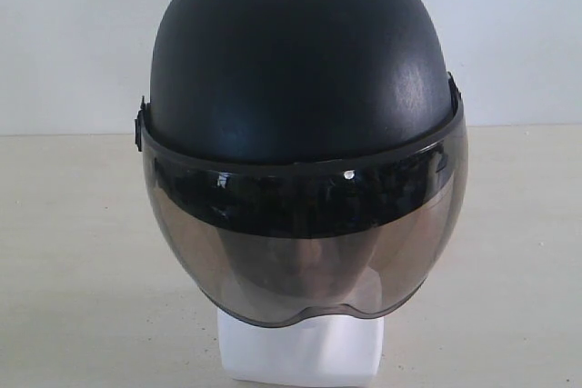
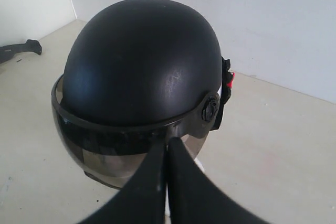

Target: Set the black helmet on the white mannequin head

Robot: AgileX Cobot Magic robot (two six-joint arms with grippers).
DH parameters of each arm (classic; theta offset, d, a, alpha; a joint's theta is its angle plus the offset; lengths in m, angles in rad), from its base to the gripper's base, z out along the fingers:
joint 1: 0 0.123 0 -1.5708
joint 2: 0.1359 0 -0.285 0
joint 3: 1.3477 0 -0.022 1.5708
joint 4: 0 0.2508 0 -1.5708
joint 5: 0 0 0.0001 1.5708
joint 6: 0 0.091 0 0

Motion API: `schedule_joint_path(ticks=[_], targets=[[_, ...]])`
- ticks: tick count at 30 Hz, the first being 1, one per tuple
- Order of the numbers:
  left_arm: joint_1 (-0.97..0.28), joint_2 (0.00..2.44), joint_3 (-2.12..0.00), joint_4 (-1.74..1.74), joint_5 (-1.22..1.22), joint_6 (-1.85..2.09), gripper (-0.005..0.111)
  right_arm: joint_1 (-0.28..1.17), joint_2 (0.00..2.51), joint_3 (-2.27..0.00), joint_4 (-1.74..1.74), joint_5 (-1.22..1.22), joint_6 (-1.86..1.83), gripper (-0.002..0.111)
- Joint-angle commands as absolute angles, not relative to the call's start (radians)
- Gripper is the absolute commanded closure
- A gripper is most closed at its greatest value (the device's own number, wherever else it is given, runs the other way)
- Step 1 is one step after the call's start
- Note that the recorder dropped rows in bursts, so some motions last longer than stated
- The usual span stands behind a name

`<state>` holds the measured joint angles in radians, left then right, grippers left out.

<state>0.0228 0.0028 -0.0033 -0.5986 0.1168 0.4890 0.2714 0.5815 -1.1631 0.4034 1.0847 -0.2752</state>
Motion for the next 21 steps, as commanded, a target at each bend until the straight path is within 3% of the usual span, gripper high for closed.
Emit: schedule_joint_path(ticks=[1,7,21], targets=[[0.027,0.0,0.0,-0.564,0.091,0.378,0.102,0.269,0.576,-1.165,0.409,1.077,-0.27,0.109],[0.027,0.0,0.0,-0.05,0.265,-0.253,0.102,0.269,0.576,-1.165,0.409,1.077,-0.27,0.109],[0.027,0.0,0.0,-0.033,0.312,-0.285,0.102,0.269,0.576,-1.165,0.409,1.077,-0.27,0.109]])
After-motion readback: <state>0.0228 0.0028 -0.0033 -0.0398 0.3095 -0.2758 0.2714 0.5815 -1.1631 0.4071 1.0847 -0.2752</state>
